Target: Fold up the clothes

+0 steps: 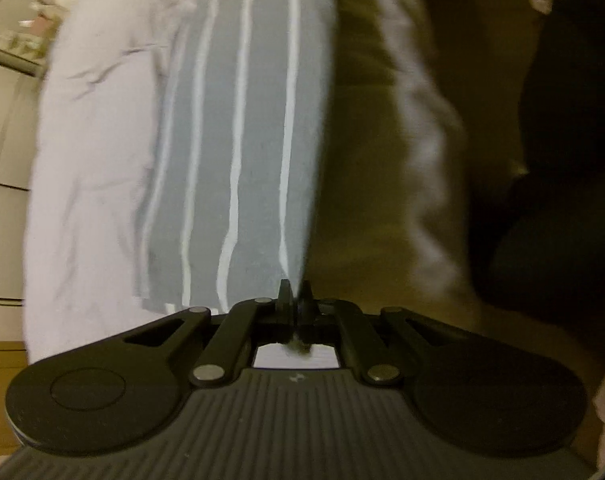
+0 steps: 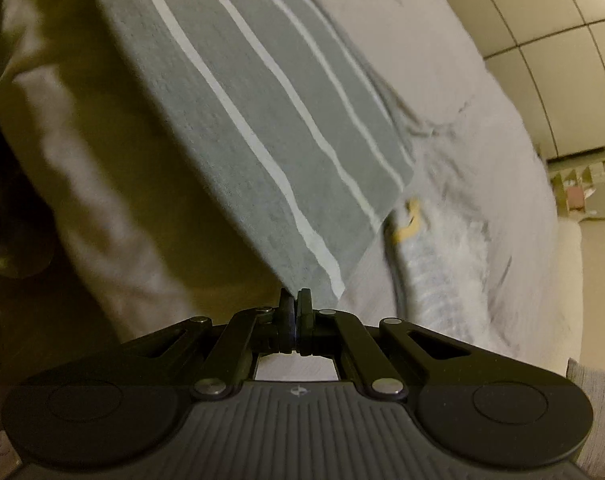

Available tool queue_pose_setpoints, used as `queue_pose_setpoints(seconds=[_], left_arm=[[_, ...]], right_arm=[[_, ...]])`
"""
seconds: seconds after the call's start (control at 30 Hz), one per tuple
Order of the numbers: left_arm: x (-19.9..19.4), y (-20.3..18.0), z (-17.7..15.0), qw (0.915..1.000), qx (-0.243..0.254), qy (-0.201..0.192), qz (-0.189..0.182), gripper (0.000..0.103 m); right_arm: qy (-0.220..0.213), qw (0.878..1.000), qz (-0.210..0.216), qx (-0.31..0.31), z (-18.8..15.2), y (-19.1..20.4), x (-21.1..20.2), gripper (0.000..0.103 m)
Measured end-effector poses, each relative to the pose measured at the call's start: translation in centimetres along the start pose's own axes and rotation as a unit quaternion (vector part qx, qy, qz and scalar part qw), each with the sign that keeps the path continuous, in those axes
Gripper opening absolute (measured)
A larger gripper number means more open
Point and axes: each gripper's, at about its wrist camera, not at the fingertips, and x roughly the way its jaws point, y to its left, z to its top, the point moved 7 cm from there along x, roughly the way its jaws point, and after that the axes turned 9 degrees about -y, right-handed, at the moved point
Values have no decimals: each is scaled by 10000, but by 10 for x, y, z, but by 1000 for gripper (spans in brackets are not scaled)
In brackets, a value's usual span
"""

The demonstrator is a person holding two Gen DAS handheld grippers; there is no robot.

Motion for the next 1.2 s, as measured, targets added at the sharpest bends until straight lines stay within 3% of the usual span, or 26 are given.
queue_pose_setpoints(seconds=[0.17,0.23,0.3,0.37,0.43,0.53,0.7,0.8,0.87,0.9,0.97,1.0,1.07,1.2], left_arm=[[-11,-8,-28,9995,-6,63,-301,10],[-17,1,-47,9998,54,78,-169,26],[-15,18,-68,9997,227,34,52,33],[-2,37,-84,9976,610,-140,293,38],[14,54,-98,9915,1126,-406,517,56],[43,73,-114,9667,2238,-1052,659,60],[87,92,-136,8998,3801,-2052,620,63],[108,100,-142,8631,4361,-2484,569,64],[118,103,-139,8463,4553,-2701,599,65],[124,106,-137,8423,4582,-2776,595,65],[138,115,-128,8425,4545,-2841,541,53],[143,118,-123,8447,4521,-2818,518,30],[150,121,-114,8498,4456,-2780,450,10],[153,124,-102,8579,4329,-2764,128,7]], right_arm=[[524,9977,-74,417,-6,17,-14,4],[614,9949,-126,796,2,21,-24,6],[613,9905,-127,1224,18,30,-37,11],[576,9846,-89,1645,44,43,-52,23],[523,9781,-41,2013,78,60,-66,29],[479,9691,-23,2420,132,87,-80,38],[376,9525,-20,3022,218,131,-100,46],[214,9435,10,3308,262,144,-104,47],[90,9358,-3,3524,290,150,-106,53],[23,9315,-23,3638,302,151,-106,56],[-102,9309,-10,3652,327,159,-104,64],[-188,9368,0,3493,339,166,-104,65],[-378,9503,18,3089,363,182,-103,65],[-493,9708,-17,2346,388,213,-94,71]])
